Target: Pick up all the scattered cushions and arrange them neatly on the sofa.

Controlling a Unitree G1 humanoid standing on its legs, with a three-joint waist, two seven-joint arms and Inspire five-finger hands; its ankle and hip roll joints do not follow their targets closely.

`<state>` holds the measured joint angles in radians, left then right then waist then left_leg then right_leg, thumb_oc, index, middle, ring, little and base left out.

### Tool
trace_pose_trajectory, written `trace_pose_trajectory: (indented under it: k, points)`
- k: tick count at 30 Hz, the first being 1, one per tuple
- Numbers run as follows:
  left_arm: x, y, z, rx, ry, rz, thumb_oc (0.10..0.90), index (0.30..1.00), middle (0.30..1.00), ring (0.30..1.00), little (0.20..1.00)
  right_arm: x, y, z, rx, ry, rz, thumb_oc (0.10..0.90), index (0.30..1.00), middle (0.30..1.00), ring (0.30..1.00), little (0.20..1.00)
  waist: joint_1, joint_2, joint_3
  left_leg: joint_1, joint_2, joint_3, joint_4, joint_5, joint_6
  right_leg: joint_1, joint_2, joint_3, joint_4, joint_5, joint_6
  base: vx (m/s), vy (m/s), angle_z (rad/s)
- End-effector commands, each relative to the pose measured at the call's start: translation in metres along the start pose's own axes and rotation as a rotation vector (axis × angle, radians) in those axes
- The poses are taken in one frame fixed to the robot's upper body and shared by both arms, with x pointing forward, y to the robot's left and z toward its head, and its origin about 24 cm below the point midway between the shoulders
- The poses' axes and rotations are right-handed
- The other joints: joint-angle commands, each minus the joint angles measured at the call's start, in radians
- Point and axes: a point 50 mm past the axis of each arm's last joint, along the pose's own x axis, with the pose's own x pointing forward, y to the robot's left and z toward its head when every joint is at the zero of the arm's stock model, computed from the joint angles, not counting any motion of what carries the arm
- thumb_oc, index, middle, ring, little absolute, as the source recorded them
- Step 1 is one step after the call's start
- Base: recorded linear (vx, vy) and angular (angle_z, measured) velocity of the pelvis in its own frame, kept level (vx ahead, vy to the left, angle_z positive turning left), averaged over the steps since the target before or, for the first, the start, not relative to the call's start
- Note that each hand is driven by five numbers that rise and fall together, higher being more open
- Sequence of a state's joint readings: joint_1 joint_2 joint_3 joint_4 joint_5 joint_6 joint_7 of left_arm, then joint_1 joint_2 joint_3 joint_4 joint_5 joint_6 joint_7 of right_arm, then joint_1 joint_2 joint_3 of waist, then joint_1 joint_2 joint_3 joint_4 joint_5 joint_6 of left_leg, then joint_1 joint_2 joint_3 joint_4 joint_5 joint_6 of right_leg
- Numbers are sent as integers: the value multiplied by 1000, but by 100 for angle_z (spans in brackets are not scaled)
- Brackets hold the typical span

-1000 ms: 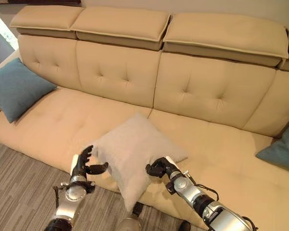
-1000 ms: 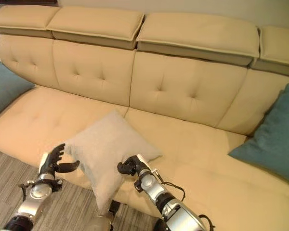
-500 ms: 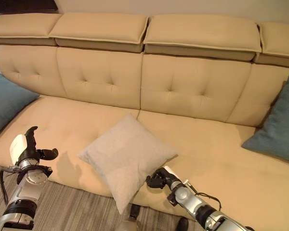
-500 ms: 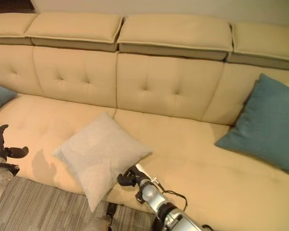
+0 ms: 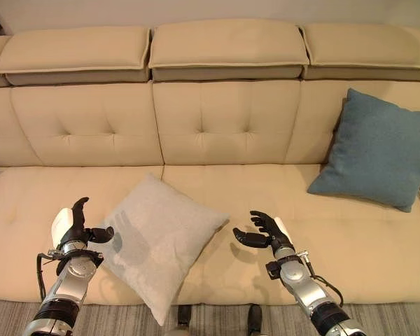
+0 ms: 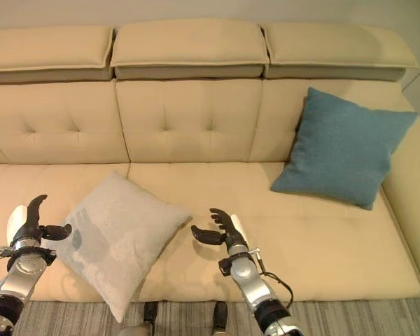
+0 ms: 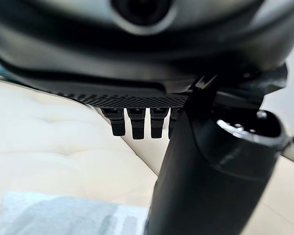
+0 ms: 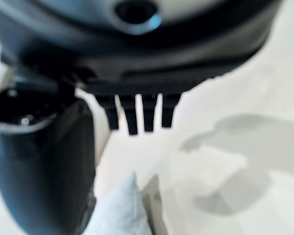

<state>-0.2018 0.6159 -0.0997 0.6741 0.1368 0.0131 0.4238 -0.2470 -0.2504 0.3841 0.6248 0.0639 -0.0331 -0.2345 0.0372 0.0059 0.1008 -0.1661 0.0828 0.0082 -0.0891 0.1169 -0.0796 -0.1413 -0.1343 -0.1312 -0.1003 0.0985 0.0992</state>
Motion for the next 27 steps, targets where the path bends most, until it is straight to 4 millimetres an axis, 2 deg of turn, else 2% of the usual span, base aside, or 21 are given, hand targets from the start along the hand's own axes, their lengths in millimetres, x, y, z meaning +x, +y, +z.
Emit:
trace_pose_trajectory:
  k: [1,4,6,8,9,11,12,13,14,15,17,19,21,24,27]
  points:
    - [23,49,46,-24,-172,203,800,900,900,900,900,22,11,69,114,-203,8,800,900,900,900,900,36,5,55,-15,-21,3,2,-104,11,46,-64,7,13,-85,61,-85,-2,1]
    - [26,54,55,-149,-172,230,800,900,900,900,900,29,14,80,111,-205,16,800,900,900,900,900,44,10,77,-45,-25,-6,2,-91,7,20,-61,7,13,-77,58,-72,-4,1]
    - [28,57,68,-188,-210,259,800,900,900,900,900,35,12,93,123,-215,-4,800,900,900,900,900,58,9,97,-79,-27,-16,2,-79,2,-8,-58,7,13,-67,53,-71,-10,1]
    - [28,58,71,-203,-216,262,800,900,900,900,900,37,11,98,134,-224,-11,800,900,900,900,900,60,7,102,-91,-27,-18,2,-75,0,-17,-58,6,13,-65,52,-40,-12,3]
    - [30,61,81,-248,-234,278,800,900,900,900,900,39,9,106,158,-236,-25,800,900,900,900,900,64,6,117,-111,-28,-22,2,-67,-5,-33,-57,2,13,-59,51,-58,-10,8]
    - [31,62,84,-263,-237,280,800,900,900,900,900,40,7,111,167,-244,-33,800,900,900,900,900,65,6,124,-123,-28,-26,2,-62,-7,-43,-58,0,13,-56,50,-38,-3,7]
    - [25,45,72,-290,-196,248,800,900,900,900,900,42,4,117,179,-254,-54,800,900,900,900,900,69,2,135,-129,-27,-28,2,-62,-11,-48,-56,0,13,-57,49,-47,-9,5]
    - [13,18,50,-336,-125,196,800,900,900,900,900,43,-3,132,191,-307,-89,800,900,900,900,900,77,-2,151,-147,-29,-34,2,-54,-15,-63,-55,-2,14,-51,47,-56,-6,4]
    - [13,18,51,-337,-125,196,800,900,900,900,900,43,-3,132,191,-307,-89,800,900,900,900,900,77,-1,150,-152,-30,-34,2,-50,-14,-67,-55,-2,14,-47,47,-77,-13,8]
    - [7,3,38,-389,-66,161,800,900,900,900,900,44,-10,138,214,-326,-123,800,900,900,900,900,83,-5,166,-169,-30,-39,2,-42,-18,-81,-55,-8,15,-43,46,-43,-6,9]
    - [5,-3,36,-401,-52,143,800,900,900,900,900,44,-12,142,229,-340,-132,800,900,900,900,900,86,-7,177,-170,-29,-41,2,-43,-19,-82,-54,-9,17,-44,45,-15,-2,12]
    - [24,23,80,-421,-178,158,800,900,900,900,900,43,-11,147,244,-353,-117,800,900,900,900,900,79,-8,190,-184,-28,-41,2,-39,-19,-94,-55,-9,19,-40,48,-9,14,9]
    - [26,39,99,-420,-256,189,800,900,900,900,900,41,-9,155,278,-372,-106,800,900,900,900,900,81,-10,195,-198,-31,-45,2,-38,-21,-106,-56,-10,18,-39,49,-4,21,4]
    - [27,40,105,-474,-257,180,800,900,900,900,900,38,-6,161,306,-393,-89,800,900,900,900,900,79,-16,198,-211,-30,-47,2,-36,-23,-117,-55,-11,18,-36,49,-3,-4,3]
    - [17,19,112,-592,-248,105,800,900,900,900,900,31,-2,188,416,-483,-30,800,900,900,900,900,87,-32,220,-233,-25,-52,3,-29,-30,-137,-55,-15,19,-33,48,-20,-19,3]
